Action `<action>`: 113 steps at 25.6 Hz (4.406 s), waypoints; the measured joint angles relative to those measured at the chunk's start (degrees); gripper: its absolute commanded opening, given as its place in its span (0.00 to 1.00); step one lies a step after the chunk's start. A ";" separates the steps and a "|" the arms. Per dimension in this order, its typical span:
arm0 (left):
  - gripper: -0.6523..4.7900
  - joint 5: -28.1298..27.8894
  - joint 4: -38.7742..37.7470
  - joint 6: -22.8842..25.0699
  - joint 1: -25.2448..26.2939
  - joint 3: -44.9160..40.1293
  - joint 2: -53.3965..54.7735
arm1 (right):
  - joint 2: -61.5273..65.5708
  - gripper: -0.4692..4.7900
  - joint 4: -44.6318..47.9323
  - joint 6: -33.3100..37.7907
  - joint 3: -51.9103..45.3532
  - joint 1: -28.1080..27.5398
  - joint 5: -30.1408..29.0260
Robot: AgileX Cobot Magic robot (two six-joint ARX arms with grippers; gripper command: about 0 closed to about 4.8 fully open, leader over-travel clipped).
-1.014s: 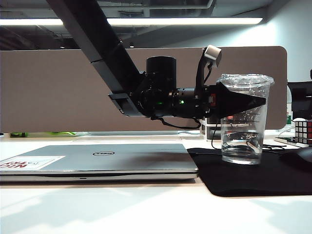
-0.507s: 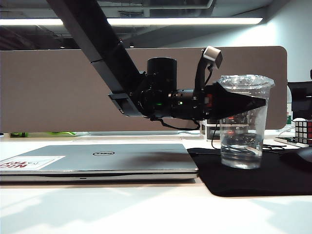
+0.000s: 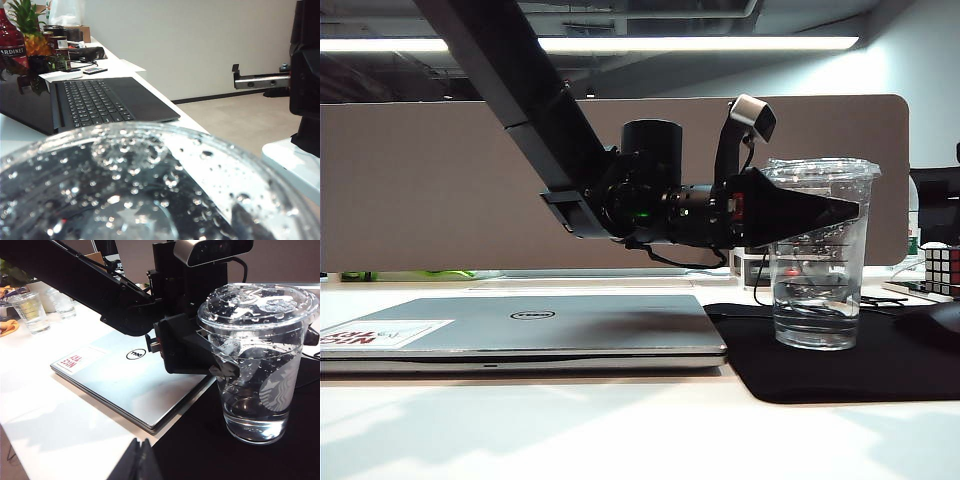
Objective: Pick up the coffee cup and place it on the right side of the laptop.
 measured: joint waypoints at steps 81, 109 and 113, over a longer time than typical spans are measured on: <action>0.11 14.73 -25.46 0.07 24.02 0.09 -7.98 | 0.00 0.09 -0.02 -4.17 0.00 0.00 -1.25; 0.11 13.84 -123.21 89.07 45.55 -15.69 -34.25 | 0.00 0.09 -0.04 -4.17 0.00 0.00 -1.20; 0.11 14.40 -123.29 88.41 48.74 -20.74 -38.36 | 0.00 0.09 0.04 -4.17 0.00 0.00 -1.25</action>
